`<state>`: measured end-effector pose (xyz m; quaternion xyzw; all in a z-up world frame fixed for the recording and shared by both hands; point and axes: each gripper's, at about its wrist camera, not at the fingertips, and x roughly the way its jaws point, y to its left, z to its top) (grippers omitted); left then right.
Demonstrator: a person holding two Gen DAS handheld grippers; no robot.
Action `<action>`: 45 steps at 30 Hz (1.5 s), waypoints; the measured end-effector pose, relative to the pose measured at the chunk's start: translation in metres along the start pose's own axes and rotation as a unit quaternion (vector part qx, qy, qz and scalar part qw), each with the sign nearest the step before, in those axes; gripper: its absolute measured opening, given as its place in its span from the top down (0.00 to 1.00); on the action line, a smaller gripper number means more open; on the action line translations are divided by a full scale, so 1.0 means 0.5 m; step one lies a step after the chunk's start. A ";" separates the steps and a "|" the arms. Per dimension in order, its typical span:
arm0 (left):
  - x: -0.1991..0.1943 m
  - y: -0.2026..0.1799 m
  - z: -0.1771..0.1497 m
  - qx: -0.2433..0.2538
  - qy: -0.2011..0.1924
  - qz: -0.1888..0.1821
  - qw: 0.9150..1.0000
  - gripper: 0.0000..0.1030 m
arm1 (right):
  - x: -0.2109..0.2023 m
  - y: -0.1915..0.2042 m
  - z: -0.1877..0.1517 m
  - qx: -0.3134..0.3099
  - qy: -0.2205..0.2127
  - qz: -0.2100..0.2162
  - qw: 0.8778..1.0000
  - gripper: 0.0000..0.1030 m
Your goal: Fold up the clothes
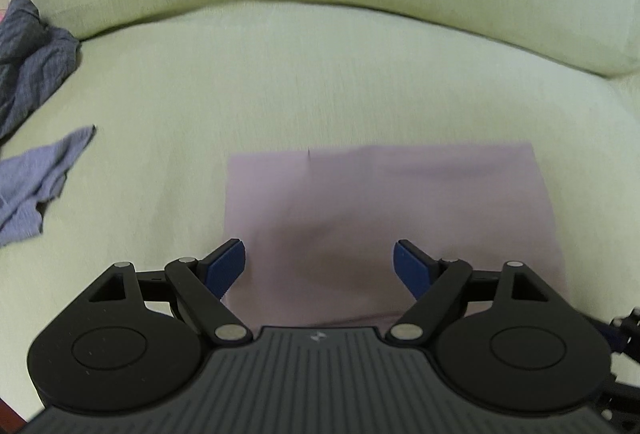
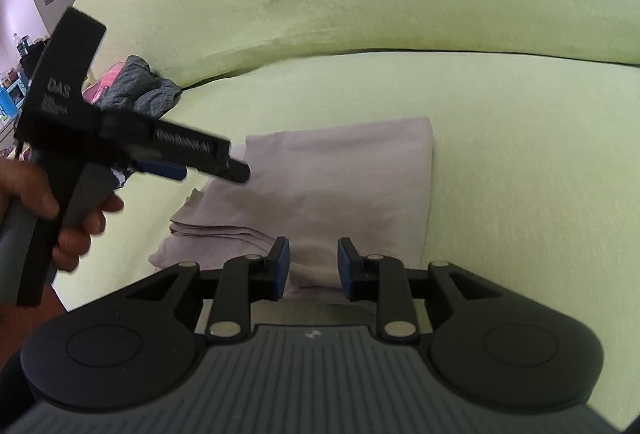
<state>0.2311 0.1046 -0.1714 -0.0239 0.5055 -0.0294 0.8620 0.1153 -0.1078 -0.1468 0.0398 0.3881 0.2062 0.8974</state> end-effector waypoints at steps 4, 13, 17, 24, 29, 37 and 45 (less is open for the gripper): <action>-0.004 0.034 -0.017 -0.029 -0.003 -0.015 0.999 0.19 | 0.013 -0.013 -0.018 0.000 0.020 -0.013 1.000 0.79; -0.020 0.081 -0.094 -0.058 0.000 0.013 0.998 0.18 | -0.007 -0.026 -0.031 0.018 0.012 -0.025 0.999 0.78; -0.063 0.088 -0.114 -0.072 -0.018 0.012 0.997 0.19 | -0.016 -0.010 -0.033 0.004 0.006 -0.035 0.999 0.78; -0.068 0.080 -0.159 -0.074 0.002 0.006 0.997 0.19 | -0.007 0.015 -0.042 0.007 0.023 -0.023 0.999 0.78; -0.083 0.093 -0.185 -0.079 0.010 0.007 0.997 0.19 | -0.027 0.012 -0.056 0.060 0.029 0.007 0.998 0.75; -0.105 0.103 -0.192 -0.092 0.009 -0.009 0.996 0.19 | 0.022 0.047 -0.048 0.006 0.042 -0.009 0.999 0.75; -0.127 0.110 -0.108 -0.095 -0.032 -0.027 0.995 0.19 | -0.063 -0.003 -0.031 0.079 -0.002 -0.005 0.997 0.67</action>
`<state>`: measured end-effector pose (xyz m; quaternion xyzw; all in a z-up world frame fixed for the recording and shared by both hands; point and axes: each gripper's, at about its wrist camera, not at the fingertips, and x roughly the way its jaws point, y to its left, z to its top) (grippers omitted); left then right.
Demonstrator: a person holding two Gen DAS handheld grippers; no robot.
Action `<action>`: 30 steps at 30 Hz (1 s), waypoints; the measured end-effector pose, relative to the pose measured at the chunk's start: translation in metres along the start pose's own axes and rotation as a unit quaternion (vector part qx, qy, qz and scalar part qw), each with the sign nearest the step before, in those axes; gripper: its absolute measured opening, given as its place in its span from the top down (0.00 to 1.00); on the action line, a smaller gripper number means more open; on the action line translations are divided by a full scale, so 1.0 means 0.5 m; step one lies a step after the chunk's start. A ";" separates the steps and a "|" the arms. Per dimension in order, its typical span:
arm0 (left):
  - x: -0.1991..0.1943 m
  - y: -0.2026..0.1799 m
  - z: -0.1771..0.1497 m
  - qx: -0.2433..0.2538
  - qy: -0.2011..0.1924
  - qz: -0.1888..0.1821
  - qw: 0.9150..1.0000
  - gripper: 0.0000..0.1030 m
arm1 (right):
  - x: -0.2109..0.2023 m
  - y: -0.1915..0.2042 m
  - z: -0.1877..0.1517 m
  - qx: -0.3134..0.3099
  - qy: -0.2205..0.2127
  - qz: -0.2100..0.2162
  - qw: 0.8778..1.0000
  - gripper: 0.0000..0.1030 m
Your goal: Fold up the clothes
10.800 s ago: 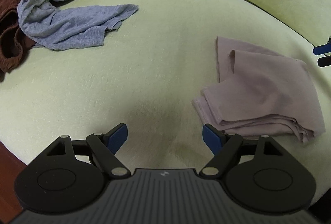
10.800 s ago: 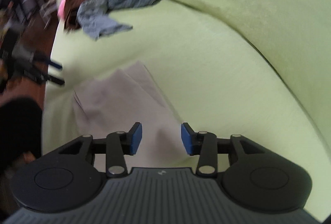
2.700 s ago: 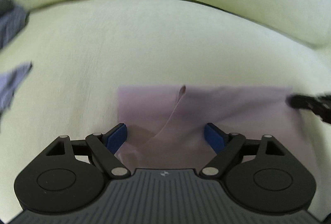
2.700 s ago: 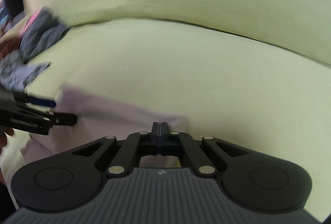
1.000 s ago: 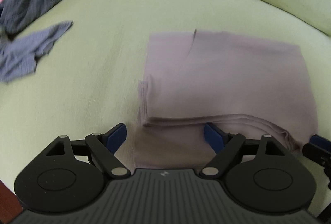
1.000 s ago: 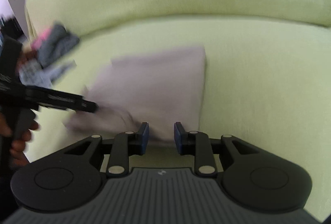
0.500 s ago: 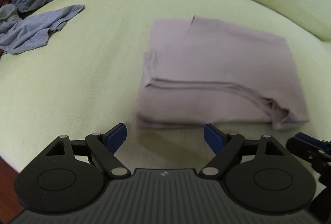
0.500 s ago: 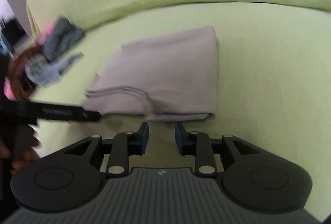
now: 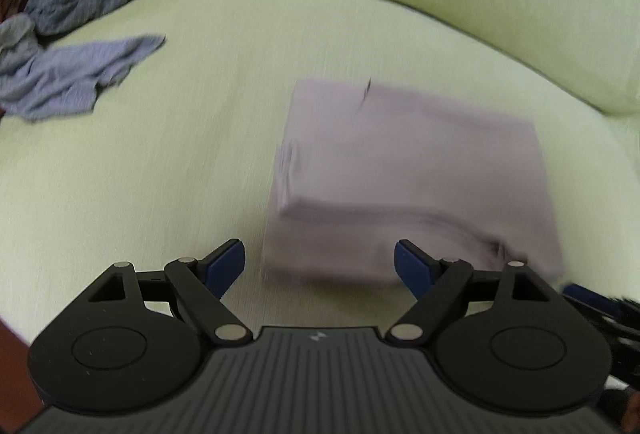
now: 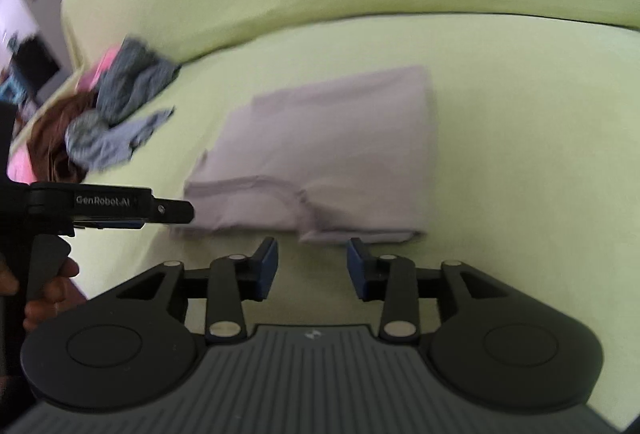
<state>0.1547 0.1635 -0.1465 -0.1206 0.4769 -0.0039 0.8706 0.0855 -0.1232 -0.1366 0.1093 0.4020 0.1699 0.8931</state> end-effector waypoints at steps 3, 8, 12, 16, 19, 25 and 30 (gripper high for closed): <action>0.025 -0.022 0.029 0.017 -0.004 -0.004 1.000 0.19 | -0.001 -0.018 0.029 0.011 -0.028 -0.017 0.999 0.67; 0.094 -0.022 0.038 0.036 0.025 0.035 0.998 0.15 | 0.043 -0.026 0.068 0.018 -0.014 -0.024 0.999 0.71; 0.072 0.004 0.036 0.016 0.018 0.030 0.999 0.18 | 0.089 -0.017 0.084 0.014 0.028 -0.048 0.998 0.72; 0.029 0.006 0.034 0.021 -0.009 0.028 0.999 0.18 | 0.092 0.001 0.092 0.006 0.024 -0.051 0.998 0.72; 0.026 -0.003 0.032 0.019 -0.004 0.022 1.000 0.18 | 0.099 0.009 0.090 0.001 0.026 -0.051 0.998 0.72; 0.076 0.007 0.011 0.011 0.031 0.037 0.999 0.15 | 0.128 0.006 0.067 -0.006 0.050 -0.054 0.997 0.75; 0.044 0.026 -0.001 0.008 0.017 0.038 0.999 0.17 | 0.077 -0.037 0.066 0.041 0.006 -0.018 0.999 0.71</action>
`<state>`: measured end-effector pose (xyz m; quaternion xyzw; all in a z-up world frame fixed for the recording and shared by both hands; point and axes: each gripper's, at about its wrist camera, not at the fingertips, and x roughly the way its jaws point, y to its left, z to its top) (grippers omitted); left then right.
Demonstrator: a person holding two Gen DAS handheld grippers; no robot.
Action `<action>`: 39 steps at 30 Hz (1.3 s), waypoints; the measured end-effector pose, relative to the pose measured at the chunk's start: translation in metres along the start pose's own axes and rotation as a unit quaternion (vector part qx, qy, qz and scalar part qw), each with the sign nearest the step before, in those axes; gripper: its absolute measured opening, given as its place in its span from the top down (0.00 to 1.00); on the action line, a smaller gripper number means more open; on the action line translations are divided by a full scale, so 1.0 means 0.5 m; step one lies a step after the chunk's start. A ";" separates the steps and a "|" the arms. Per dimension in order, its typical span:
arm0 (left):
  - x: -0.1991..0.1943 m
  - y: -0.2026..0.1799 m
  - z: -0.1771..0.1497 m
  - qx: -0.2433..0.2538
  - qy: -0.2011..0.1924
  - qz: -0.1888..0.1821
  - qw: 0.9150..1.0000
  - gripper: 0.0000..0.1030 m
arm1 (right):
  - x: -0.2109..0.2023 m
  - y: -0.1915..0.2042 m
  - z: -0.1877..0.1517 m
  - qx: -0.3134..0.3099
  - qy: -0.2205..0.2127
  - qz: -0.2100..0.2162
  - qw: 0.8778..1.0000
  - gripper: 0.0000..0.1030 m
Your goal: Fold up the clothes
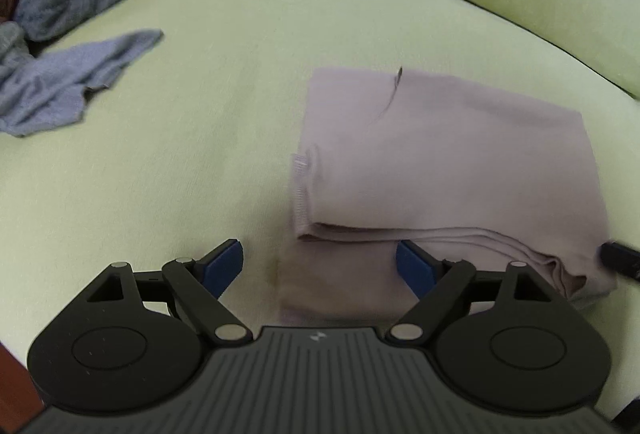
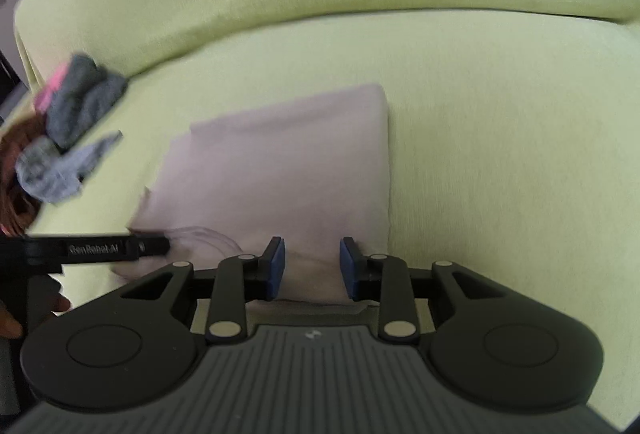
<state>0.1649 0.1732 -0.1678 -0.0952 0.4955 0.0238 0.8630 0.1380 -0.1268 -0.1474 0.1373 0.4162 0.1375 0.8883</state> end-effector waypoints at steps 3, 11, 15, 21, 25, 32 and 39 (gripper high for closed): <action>0.008 0.012 -0.010 -0.020 0.008 -0.007 1.000 0.17 | -0.006 -0.057 0.005 0.048 -0.012 0.023 0.999 0.69; 0.027 0.016 -0.027 -0.029 0.011 -0.010 0.999 0.17 | 0.070 -0.144 -0.011 0.143 0.020 0.110 0.983 0.65; 0.024 0.022 -0.030 -0.029 0.011 -0.012 0.999 0.17 | 0.098 -0.157 -0.019 0.165 -0.004 0.153 0.974 0.57; 0.024 0.023 -0.029 -0.030 0.009 -0.014 0.999 0.17 | 0.136 -0.138 -0.001 0.132 -0.019 0.186 0.973 0.49; 0.002 0.018 -0.014 -0.028 -0.009 -0.025 0.999 0.17 | 0.148 -0.110 0.018 0.098 -0.001 0.185 0.978 0.46; 0.021 -0.006 0.031 -0.035 -0.028 -0.028 0.999 0.17 | 0.137 -0.111 0.014 0.115 0.014 0.173 0.978 0.74; 0.070 0.005 0.044 -0.054 -0.016 -0.012 0.998 0.17 | 0.159 -0.118 0.009 0.140 0.009 0.179 0.974 0.68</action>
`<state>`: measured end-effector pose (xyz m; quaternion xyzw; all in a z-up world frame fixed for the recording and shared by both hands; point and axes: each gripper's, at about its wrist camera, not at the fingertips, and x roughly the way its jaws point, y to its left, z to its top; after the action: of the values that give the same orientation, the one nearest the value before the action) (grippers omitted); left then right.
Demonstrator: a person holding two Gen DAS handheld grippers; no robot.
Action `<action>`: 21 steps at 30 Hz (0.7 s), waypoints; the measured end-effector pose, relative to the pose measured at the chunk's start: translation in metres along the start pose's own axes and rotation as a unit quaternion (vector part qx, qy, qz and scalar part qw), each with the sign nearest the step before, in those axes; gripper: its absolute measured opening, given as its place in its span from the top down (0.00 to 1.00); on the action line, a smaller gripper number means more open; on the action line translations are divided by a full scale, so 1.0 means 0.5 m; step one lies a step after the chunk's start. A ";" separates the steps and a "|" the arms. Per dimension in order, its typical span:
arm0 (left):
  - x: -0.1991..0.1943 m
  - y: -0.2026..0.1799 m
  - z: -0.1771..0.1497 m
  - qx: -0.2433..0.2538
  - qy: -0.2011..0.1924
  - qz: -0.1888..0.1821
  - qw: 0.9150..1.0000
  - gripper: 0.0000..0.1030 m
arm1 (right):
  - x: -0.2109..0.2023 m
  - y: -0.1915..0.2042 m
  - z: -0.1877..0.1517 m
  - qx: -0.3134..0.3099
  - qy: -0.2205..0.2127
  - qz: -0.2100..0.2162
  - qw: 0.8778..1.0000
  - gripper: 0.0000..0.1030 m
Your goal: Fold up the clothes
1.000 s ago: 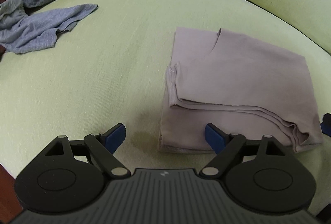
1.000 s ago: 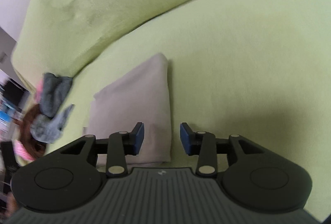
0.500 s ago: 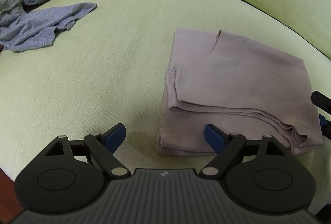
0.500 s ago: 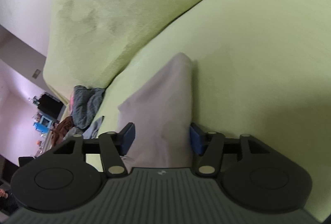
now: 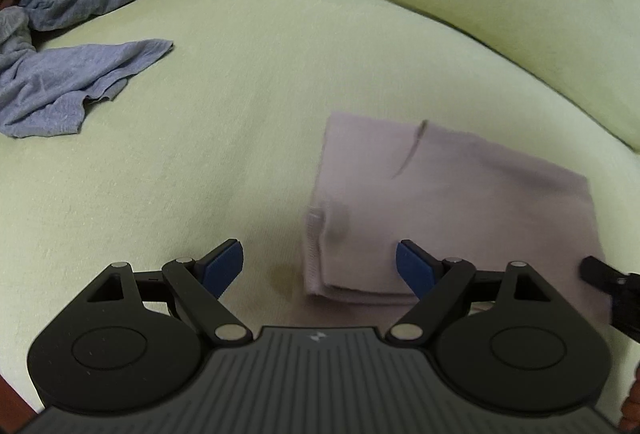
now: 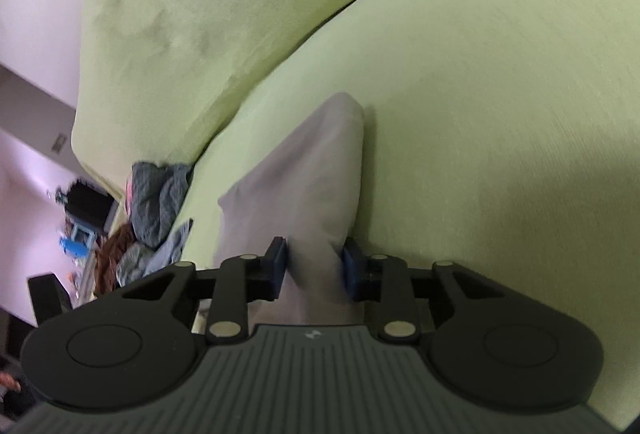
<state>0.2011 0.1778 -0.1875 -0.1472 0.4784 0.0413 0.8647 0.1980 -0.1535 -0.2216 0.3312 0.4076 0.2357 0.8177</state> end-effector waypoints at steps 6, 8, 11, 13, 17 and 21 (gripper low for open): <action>0.006 0.011 -0.008 -0.013 0.000 -0.008 1.000 0.16 | 0.011 0.011 0.000 -0.035 0.007 -0.013 0.999 0.81; 0.005 0.010 -0.007 -0.011 0.000 -0.006 1.000 0.16 | 0.011 0.015 -0.002 -0.035 0.004 -0.018 0.999 0.84; 0.000 0.002 -0.004 0.000 0.005 -0.002 1.000 0.17 | 0.004 0.028 0.004 -0.042 0.003 -0.026 0.999 0.87; -0.002 -0.005 -0.001 0.007 0.009 0.000 1.000 0.17 | -0.006 0.040 0.015 -0.046 0.006 -0.029 0.999 0.88; -0.009 -0.023 0.007 0.016 0.013 -0.009 1.000 0.17 | -0.027 0.057 0.038 -0.051 0.011 -0.036 0.998 0.91; -0.018 -0.040 0.009 0.025 0.013 -0.021 0.999 0.17 | -0.085 0.049 0.099 -0.064 0.024 -0.072 0.995 0.91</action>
<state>0.2043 0.1607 -0.1730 -0.1361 0.4872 0.0097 0.8625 0.2121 -0.1825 -0.1599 0.2419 0.4339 0.2093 0.8422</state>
